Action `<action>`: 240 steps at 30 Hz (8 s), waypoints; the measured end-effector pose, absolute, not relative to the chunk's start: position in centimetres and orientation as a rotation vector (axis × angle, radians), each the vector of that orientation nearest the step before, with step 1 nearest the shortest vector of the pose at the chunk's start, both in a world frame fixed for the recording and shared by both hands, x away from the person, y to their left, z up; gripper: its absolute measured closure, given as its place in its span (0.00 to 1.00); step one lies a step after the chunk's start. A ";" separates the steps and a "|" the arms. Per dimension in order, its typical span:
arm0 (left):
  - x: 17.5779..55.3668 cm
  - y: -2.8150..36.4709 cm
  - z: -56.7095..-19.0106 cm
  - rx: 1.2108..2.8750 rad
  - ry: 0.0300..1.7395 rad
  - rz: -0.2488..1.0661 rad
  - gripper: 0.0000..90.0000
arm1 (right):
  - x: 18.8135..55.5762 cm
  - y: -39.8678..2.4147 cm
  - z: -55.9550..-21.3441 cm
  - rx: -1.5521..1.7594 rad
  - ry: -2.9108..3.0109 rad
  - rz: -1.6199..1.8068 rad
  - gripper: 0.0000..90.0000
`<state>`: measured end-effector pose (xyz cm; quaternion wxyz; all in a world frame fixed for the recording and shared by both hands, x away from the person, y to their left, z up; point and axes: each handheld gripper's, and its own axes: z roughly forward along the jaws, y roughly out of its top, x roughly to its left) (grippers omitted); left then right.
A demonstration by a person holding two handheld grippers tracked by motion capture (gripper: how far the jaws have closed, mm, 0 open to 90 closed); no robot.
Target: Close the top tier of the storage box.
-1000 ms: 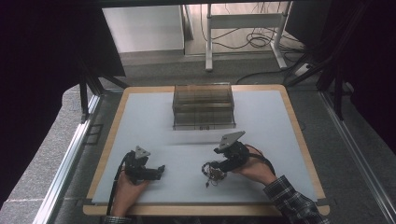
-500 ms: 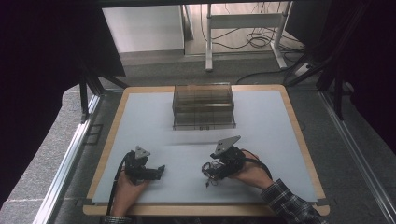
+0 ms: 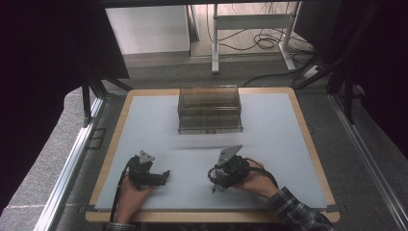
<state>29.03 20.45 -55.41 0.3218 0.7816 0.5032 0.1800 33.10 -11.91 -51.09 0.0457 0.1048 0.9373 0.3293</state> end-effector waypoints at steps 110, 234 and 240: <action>29.0 20.4 -55.4 2.050 1.321 0.475 0.01 | 35.8 -14.2 -44.6 0.426 2.682 1.144 0.90; 29.0 20.4 -55.4 2.054 1.320 0.474 0.01 | 45.6 -9.5 -42.4 0.561 2.545 1.165 0.89; 29.0 20.4 -55.4 2.054 1.320 0.474 0.01 | 45.7 -8.9 -43.0 0.552 2.559 1.160 0.89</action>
